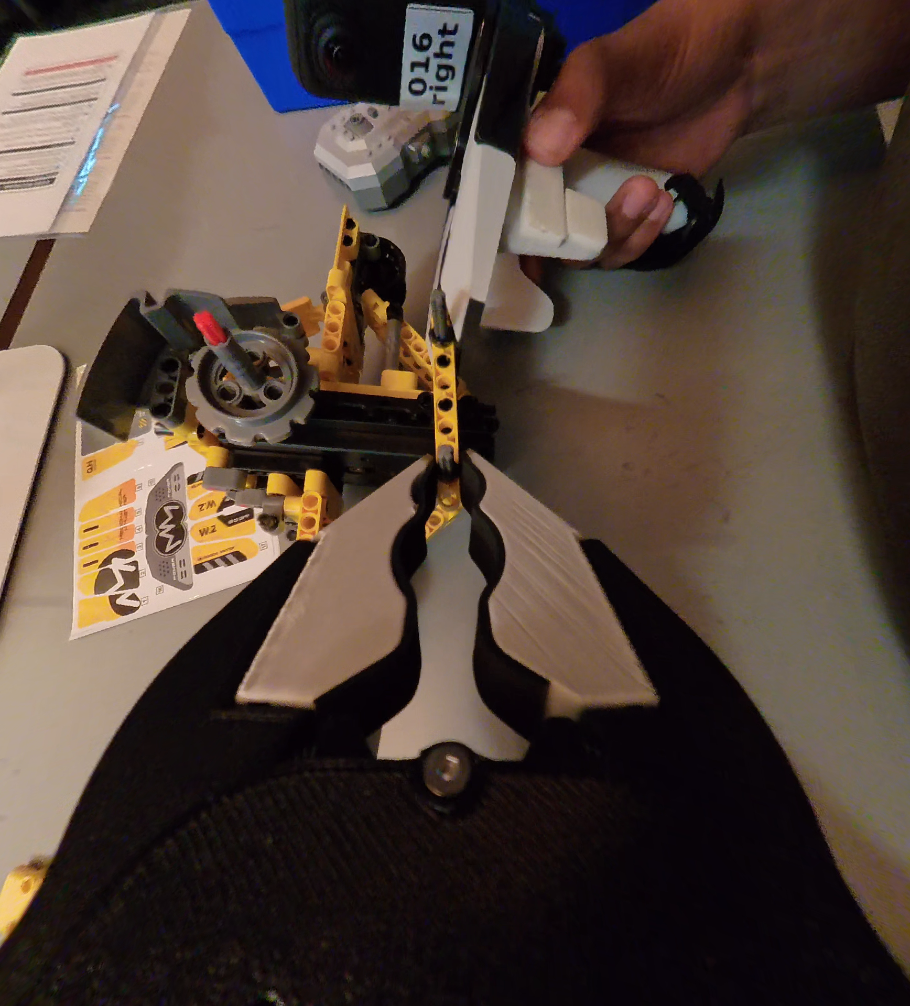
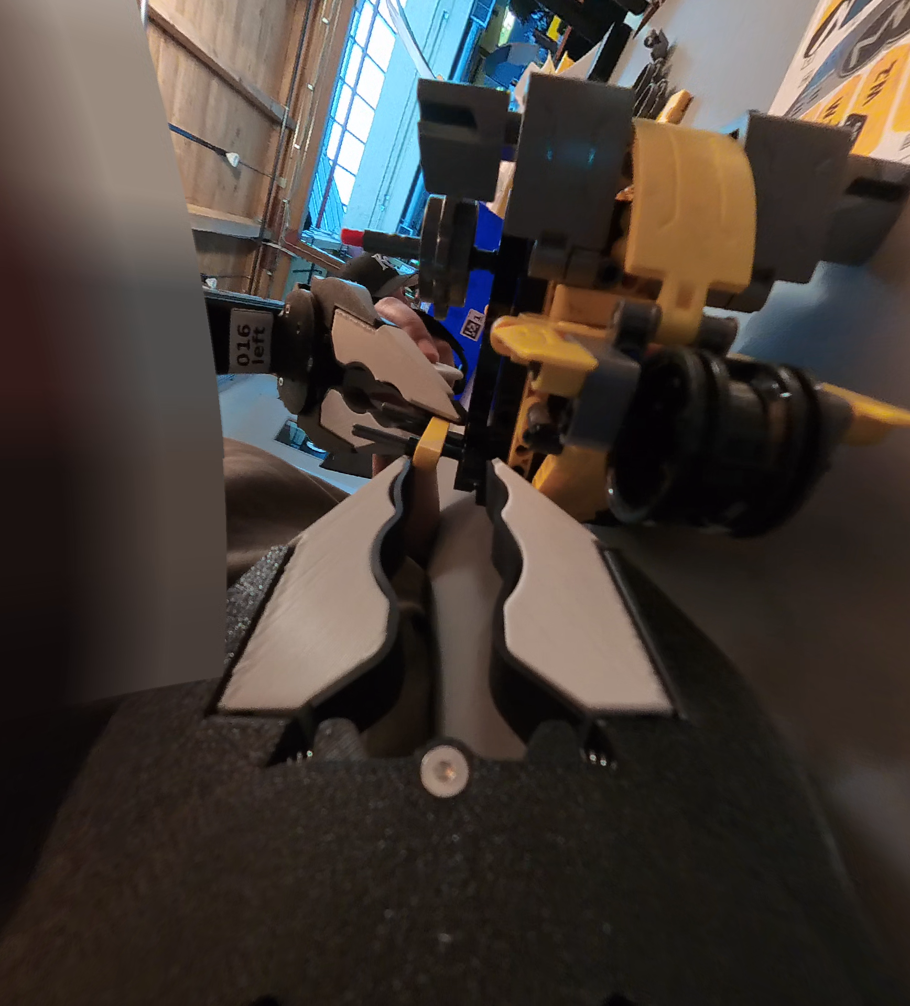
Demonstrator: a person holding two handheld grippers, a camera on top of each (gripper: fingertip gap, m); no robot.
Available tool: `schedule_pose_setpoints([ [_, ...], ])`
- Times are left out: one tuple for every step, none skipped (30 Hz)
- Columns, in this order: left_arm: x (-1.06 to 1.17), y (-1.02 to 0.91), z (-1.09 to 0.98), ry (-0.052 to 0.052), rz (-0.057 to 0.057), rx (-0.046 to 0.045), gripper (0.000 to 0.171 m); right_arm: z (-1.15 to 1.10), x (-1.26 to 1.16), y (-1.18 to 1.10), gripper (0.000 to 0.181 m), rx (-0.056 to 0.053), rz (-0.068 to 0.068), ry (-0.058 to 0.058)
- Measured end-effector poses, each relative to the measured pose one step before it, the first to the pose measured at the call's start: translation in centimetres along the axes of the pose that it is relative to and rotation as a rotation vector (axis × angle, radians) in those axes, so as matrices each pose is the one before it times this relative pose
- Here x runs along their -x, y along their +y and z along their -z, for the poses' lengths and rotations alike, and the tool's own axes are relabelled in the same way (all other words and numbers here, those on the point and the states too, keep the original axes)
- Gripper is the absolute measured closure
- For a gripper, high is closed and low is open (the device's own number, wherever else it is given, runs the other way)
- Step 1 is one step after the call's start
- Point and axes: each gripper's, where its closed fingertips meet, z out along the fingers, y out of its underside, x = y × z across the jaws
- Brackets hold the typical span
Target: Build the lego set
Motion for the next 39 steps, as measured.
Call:
schedule_pose_setpoints([
  [0.052,0.077,0.046,-0.0041,-0.0050,0.00602,0.166,0.144,0.004,-0.113,0.153,-0.0059,-0.0060,-0.0019],
  [0.032,0.075,0.025,-0.0032,-0.0034,0.00614,0.166,0.213,0.014,-0.171,0.152,-0.0092,-0.0084,-0.0031],
  [0.019,0.039,0.003,-0.0021,-0.0047,0.00422,0.166,0.220,0.002,-0.249,0.151,-0.0127,-0.0088,-0.0027],
  [0.002,-0.005,-0.006,-0.0033,-0.0050,0.00258,0.166,0.197,0.010,-0.236,0.149,-0.0112,-0.0080,-0.0022],
  [-0.005,0.000,-0.006,-0.0043,-0.0056,0.00409,0.166,0.106,-0.002,-0.074,0.148,-0.0015,-0.0046,0.0005],
  [0.012,0.006,-0.007,-0.0039,-0.0033,0.00567,0.166,0.007,-0.021,0.027,0.148,0.0045,0.0001,0.0034],
  [0.002,-0.009,0.000,-0.0024,-0.0026,0.00582,0.166,-0.059,0.004,0.080,0.148,0.0060,0.0017,0.0046],
  [-0.001,0.007,0.012,-0.0020,-0.0029,0.00495,0.166,-0.108,-0.004,0.142,0.148,0.0090,0.0009,0.0045],
  [0.009,0.007,0.003,-0.0034,-0.0033,0.00472,0.166,-0.114,-0.016,0.158,0.148,0.0100,0.0010,0.0040],
  [0.015,0.032,0.002,-0.0042,-0.0050,0.00532,0.166,-0.093,-0.003,0.094,0.148,0.0059,0.0003,0.0018],
  [0.017,0.000,0.018,-0.0035,-0.0043,0.00232,0.166,-0.040,-0.008,0.024,0.148,0.0012,-0.0032,-0.0008],
  [-0.006,-0.005,0.012,-0.0012,-0.0017,0.00115,0.166,0.006,-0.016,-0.007,0.148,-0.0001,-0.0051,-0.0019],
  [0.004,-0.017,0.010,-0.0003,-0.0015,0.00077,0.166,0.012,-0.016,-0.008,0.148,0.0000,-0.0060,-0.0038],
  [-0.004,-0.008,-0.003,-0.0011,-0.0035,0.00113,0.166,0.010,-0.010,0.026,0.149,0.0002,-0.0088,-0.0057],
  [0.007,-0.005,0.018,-0.0017,-0.0044,0.00103,0.166,-0.015,0.013,0.021,0.149,0.0001,-0.0118,-0.0075],
  [0.043,-0.017,0.026,-0.0046,-0.0058,0.00126,0.166,-0.004,0.051,0.020,0.150,-0.0006,-0.0144,-0.0102],
  [0.115,0.001,0.045,-0.0106,-0.0086,0.00297,0.166,0.005,0.020,0.008,0.154,-0.0008,-0.0151,-0.0070],
  [0.038,0.027,0.027,-0.0062,-0.0097,0.00432,0.166,-0.022,-0.029,-0.018,0.155,-0.0010,-0.0123,-0.0010],
  [0.010,0.046,0.006,-0.0043,-0.0055,0.00641,0.166,-0.030,-0.007,-0.014,0.155,0.0000,-0.0063,0.0024],
  [-0.002,0.030,0.003,-0.0016,-0.0015,0.00363,0.166,-0.026,-0.001,0.012,0.155,0.0027,0.0017,0.0067],
  [-0.004,0.021,-0.008,0.0005,0.0022,0.00084,0.166,-0.006,0.000,0.008,0.155,0.0040,0.0067,0.0097],
  [0.000,-0.003,-0.001,0.0019,0.0021,-0.00246,0.166,0.000,-0.003,0.008,0.155,0.0046,0.0088,0.0102],
  [-0.006,0.006,0.011,0.0023,0.0025,-0.00295,0.166,-0.005,-0.008,0.026,0.157,0.0042,0.0085,0.0083],
  [-0.001,-0.001,0.010,0.0020,0.0023,-0.00184,0.166,-0.004,-0.003,-0.003,0.157,0.0022,0.0058,0.0056],
  [-0.005,0.005,0.006,0.0008,0.0000,-0.00032,0.166,-0.016,0.002,0.007,0.157,0.0004,0.0054,0.0033],
  [0.007,0.001,0.001,-0.0003,-0.0003,0.00007,0.166,-0.009,-0.001,-0.006,0.157,-0.0018,0.0032,0.0013],
  [0.030,0.015,0.010,-0.0016,-0.0002,0.00035,0.166,-0.006,-0.008,-0.023,0.156,-0.0046,-0.0014,0.0001],
  [0.019,0.009,-0.009,-0.0004,0.0004,-0.00043,0.166,-0.012,-0.012,-0.029,0.156,-0.0061,-0.0024,-0.0002],
  [-0.010,-0.003,0.001,0.0025,0.0034,-0.00108,0.166,-0.012,-0.001,-0.011,0.156,-0.0060,-0.0019,-0.0001],
  [0.003,0.003,0.000,0.0045,0.0063,-0.00138,0.166,0.003,-0.004,-0.008,0.156,-0.0052,-0.0021,0.0008],
  [-0.018,-0.001,-0.005,0.0072,0.0104,-0.00128,0.166,0.002,-0.004,0.002,0.156,-0.0035,-0.0010,0.0021],
  [-0.036,0.011,0.006,0.0085,0.0101,0.00133,0.166,0.001,0.001,-0.005,0.156,-0.0017,-0.0021,0.0030],
  [-0.009,0.018,0.000,0.0088,0.0092,0.00227,0.166,-0.016,-0.001,0.005,0.156,0.0002,-0.0039,0.0036],
  [0.000,-0.010,0.004,0.0104,0.0119,0.00018,0.166,-0.010,0.004,-0.010,0.156,0.0018,-0.0041,0.0039],
  [0.004,-0.005,0.003,0.0111,0.0106,-0.00047,0.166,-0.006,0.007,-0.021,0.156,0.0016,-0.0067,0.0040],
  [-0.006,-0.007,0.010,0.0109,0.0096,-0.00203,0.166,-0.013,-0.003,-0.006,0.155,0.0007,-0.0075,0.0044],
  [0.008,-0.015,-0.003,0.0110,0.0098,-0.00341,0.166,-0.009,-0.001,-0.002,0.155,0.0000,-0.0071,0.0051],
  [-0.002,-0.029,-0.007,0.0103,0.0089,-0.00524,0.166,0.003,-0.001,-0.006,0.155,-0.0003,-0.0066,0.0056],
  [-0.001,-0.012,-0.007,0.0089,0.0090,-0.00559,0.166,0.005,-0.008,-0.002,0.155,-0.0007,-0.0045,0.0053],
])
